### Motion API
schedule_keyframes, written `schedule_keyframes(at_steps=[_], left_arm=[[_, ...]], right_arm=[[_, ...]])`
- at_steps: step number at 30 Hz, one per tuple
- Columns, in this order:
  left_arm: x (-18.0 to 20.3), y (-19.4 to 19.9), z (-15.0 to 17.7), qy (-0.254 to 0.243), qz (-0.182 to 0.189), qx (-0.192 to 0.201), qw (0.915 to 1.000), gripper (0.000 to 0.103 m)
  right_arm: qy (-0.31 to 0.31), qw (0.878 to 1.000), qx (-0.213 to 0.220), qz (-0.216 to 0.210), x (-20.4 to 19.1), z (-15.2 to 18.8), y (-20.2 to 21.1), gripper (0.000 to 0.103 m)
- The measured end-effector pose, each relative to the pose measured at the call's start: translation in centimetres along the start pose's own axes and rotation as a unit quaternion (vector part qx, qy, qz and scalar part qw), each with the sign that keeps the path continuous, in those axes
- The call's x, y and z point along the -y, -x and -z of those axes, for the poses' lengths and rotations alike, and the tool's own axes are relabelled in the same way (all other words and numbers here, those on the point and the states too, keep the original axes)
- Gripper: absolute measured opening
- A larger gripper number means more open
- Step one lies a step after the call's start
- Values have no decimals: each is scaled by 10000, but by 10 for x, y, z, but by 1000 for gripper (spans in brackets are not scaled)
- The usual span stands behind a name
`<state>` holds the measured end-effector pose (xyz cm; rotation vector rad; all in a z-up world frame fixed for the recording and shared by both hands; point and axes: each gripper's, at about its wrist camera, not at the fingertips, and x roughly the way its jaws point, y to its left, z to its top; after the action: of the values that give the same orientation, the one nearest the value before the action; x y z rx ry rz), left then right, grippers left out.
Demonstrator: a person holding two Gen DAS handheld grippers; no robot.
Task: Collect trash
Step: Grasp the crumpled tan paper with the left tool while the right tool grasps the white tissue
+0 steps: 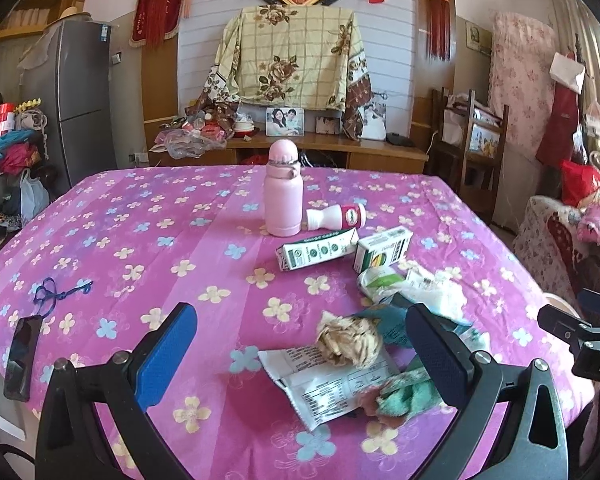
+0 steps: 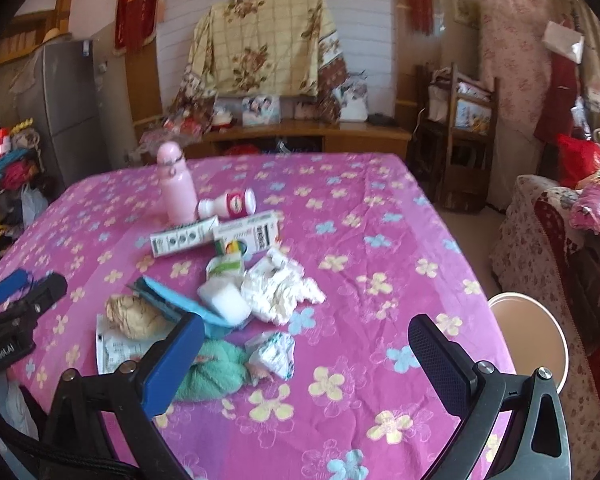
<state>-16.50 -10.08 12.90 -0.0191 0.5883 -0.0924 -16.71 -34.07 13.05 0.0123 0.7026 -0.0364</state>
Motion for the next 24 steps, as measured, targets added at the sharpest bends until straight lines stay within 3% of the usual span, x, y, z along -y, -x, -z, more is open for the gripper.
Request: schedule_keyframes(at_steps=[11, 16, 24], left_arm=[[-6, -24, 16, -477, 313, -495, 9971, 103], [-5, -43, 17, -677, 618, -868, 9920, 103], [8, -82, 8, -661, 1089, -1215, 9844, 102]], right_arm=[[288, 9916, -1201, -393, -2, 26, -48, 103], [113, 9878, -1304, -846, -1, 32, -58, 103], [157, 9850, -1096, -1322, -8, 12, -61, 103]])
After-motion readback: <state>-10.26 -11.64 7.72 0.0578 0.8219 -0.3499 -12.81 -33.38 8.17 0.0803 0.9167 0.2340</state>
